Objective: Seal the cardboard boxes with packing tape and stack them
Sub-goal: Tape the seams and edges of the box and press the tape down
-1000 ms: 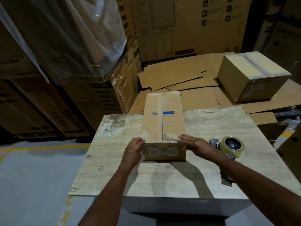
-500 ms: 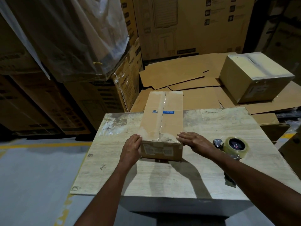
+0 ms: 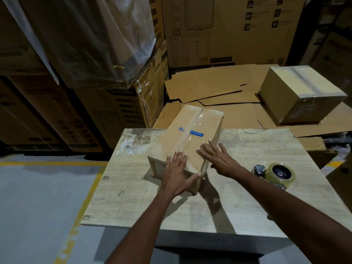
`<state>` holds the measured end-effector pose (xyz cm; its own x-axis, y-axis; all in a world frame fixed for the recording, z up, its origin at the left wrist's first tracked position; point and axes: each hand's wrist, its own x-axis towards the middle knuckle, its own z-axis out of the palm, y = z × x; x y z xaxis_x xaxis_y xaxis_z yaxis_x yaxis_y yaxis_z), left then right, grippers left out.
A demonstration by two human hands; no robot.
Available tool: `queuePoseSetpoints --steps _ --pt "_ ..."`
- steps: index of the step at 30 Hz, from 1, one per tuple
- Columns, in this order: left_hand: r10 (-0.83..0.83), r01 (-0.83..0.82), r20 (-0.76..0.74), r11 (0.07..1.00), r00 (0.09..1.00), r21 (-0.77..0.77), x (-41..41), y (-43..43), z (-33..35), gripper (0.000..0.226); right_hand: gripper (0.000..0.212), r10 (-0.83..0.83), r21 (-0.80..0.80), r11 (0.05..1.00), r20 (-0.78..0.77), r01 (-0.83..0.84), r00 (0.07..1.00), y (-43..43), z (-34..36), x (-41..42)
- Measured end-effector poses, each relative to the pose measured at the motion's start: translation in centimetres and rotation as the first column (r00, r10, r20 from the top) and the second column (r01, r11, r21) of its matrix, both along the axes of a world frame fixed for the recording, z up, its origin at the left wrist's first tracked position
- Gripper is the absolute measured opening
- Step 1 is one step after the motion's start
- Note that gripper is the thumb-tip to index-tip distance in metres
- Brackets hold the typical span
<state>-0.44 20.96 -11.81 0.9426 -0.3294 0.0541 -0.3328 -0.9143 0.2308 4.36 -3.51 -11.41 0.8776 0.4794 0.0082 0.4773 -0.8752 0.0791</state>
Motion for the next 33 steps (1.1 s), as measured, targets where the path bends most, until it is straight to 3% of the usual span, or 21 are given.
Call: queuePoseSetpoints --steps 3,7,9,14,16,19,21,24,28,33 --pt "0.018 -0.018 0.003 0.998 1.0 0.065 0.2 -1.3 0.4 0.106 0.093 0.022 0.015 1.0 -0.033 -0.022 0.999 0.3 0.4 1.5" --pt "0.088 -0.083 -0.048 0.992 0.995 0.091 0.4 -2.3 0.8 0.115 0.078 -0.016 0.148 0.989 -0.079 0.028 0.997 1.1 -0.2 1.6" --pt "0.086 -0.077 -0.075 0.989 0.993 0.124 0.6 -2.9 1.1 0.117 0.075 -0.014 0.187 0.982 -0.035 0.02 0.999 0.9 -0.5 1.3" --pt "-0.004 0.031 -0.14 0.98 0.99 0.195 1.6 -0.1 1.3 0.112 0.071 0.179 0.096 0.977 0.099 -0.189 0.979 1.0 -0.8 2.0" --pt "-0.076 0.105 -0.143 0.973 0.987 0.206 2.1 3.0 1.4 0.109 0.079 0.262 0.052 0.962 0.103 -0.269 0.959 0.9 -0.4 2.7" --pt "-0.137 0.167 -0.145 0.96 0.98 0.223 3.0 7.7 2.0 0.111 0.115 0.133 -0.018 0.991 -0.005 -0.133 0.991 -0.1 0.4 4.5" --pt "-0.114 0.149 -0.161 0.963 0.98 0.224 3.5 9.4 2.6 0.113 0.134 0.015 -0.062 0.998 -0.078 -0.02 0.997 -0.6 0.7 5.8" --pt "-0.013 0.057 -0.168 0.965 0.986 0.256 3.7 8.6 2.7 0.119 0.14 -0.005 -0.069 0.998 -0.097 -0.002 0.995 -0.5 0.6 7.2" --pt "0.144 -0.107 -0.131 0.961 0.981 0.256 3.9 3.9 1.8 0.125 0.132 -0.019 -0.048 0.999 -0.103 0.014 0.994 0.0 0.0 8.0" --pt "0.246 -0.222 -0.096 0.952 0.965 0.211 4.0 0.8 0.9 0.116 0.098 -0.075 0.055 0.995 -0.079 0.079 0.994 0.6 -0.5 7.1"
